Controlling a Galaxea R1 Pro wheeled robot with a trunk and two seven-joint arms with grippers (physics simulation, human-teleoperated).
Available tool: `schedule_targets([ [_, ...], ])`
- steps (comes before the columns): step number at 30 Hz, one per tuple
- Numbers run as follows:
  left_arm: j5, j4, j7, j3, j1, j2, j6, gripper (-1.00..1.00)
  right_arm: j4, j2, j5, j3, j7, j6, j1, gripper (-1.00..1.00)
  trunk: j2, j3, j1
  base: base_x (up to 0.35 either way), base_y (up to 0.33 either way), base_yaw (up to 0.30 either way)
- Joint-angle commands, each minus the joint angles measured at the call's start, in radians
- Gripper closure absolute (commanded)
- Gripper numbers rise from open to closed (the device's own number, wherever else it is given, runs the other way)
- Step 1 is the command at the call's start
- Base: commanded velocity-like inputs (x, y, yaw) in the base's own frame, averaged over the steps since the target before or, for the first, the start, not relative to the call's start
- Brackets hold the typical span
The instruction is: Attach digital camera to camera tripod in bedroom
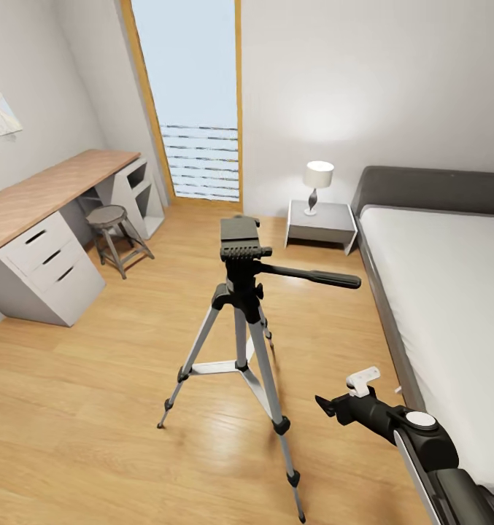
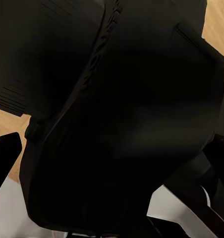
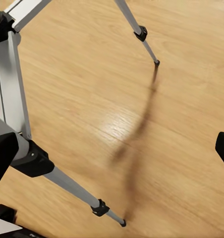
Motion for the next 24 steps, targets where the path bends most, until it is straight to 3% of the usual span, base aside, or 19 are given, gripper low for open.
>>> schedule_targets([
  [1, 0.008, 0.001, -0.004, -0.001, -0.001, 0.000, -0.001, 1.00, -0.001, 0.000, 0.009, -0.001, 0.011, 0.003, -0.001, -1.00, -0.002, -0.001, 0.000, 0.000, 0.000, 0.000],
  [18, 0.008, 0.001, -0.005, -0.001, -0.001, 0.000, -0.001, 1.00, -0.001, 0.000, 0.008, -0.001, 0.031, -0.031, -0.001, -1.00, -0.002, -0.001, 0.000, 0.000, 0.000, 0.000],
  [24, 0.008, 0.001, -0.004, -0.002, -0.001, 0.000, -0.001, 1.00, -0.001, 0.001, 0.008, -0.035, 0.035, -0.030, -0.001, -1.00, -0.002, -0.001, 0.000, 0.000, 0.000, 0.090],
])
